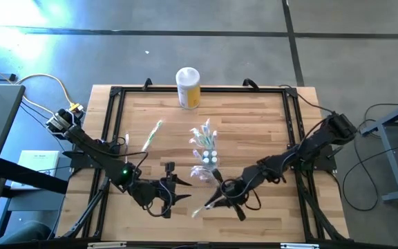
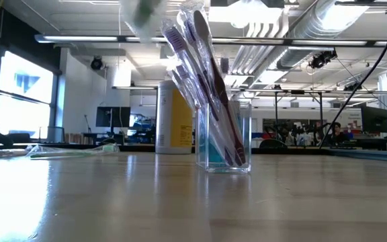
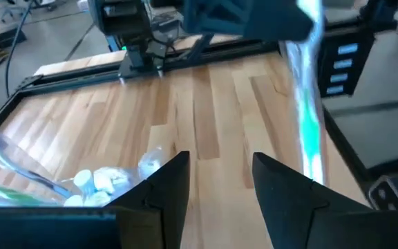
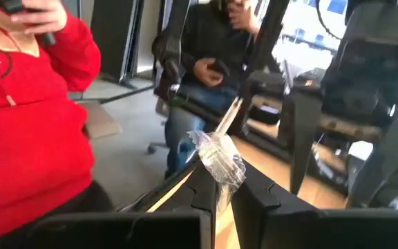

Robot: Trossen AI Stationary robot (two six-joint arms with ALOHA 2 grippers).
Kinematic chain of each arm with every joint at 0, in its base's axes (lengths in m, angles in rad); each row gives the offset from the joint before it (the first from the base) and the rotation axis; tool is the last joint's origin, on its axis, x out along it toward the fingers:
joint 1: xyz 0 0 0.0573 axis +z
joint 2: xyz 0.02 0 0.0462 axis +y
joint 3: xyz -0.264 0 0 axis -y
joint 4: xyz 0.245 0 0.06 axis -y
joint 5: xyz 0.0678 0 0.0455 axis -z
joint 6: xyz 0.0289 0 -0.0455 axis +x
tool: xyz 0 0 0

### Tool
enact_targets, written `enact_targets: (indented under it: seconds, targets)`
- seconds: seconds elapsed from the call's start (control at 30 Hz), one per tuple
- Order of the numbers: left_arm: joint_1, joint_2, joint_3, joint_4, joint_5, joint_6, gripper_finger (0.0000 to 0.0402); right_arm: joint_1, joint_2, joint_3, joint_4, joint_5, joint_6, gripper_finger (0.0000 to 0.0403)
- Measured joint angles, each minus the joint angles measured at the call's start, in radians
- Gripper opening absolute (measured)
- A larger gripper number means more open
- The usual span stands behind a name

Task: Pick & Place toothbrushing station
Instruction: Put the green toothbrush into the transparent organizer

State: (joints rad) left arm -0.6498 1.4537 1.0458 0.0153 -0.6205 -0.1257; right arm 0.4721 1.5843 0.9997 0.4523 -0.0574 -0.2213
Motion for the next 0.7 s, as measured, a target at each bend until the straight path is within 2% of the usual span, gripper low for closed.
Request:
enact_targets:
  seconds: [0.1,0.27,0.33,0.47,0.7]
  targets:
    - [0.001,-0.009,0.000,-0.039,0.009,0.032,0.0152,0.024,-0.025,0.000,-0.102,0.077,0.044,0.0015]
    - [0.002,-0.009,-0.001,-0.128,0.012,0.043,0.0152,0.053,-0.078,0.000,-0.244,0.363,0.129,0.0015]
    - [0.002,-0.009,-0.001,-0.146,0.012,0.043,0.0152,0.058,-0.094,0.000,-0.257,0.442,0.163,0.0015]
    - [0.002,-0.009,-0.001,-0.150,0.014,0.042,0.0152,0.061,-0.159,0.000,-0.298,0.463,0.218,0.0015]
    - [0.002,-0.009,-0.001,-0.217,0.101,0.039,0.0152,0.060,-0.278,0.000,-0.504,0.484,0.369,0.0015]
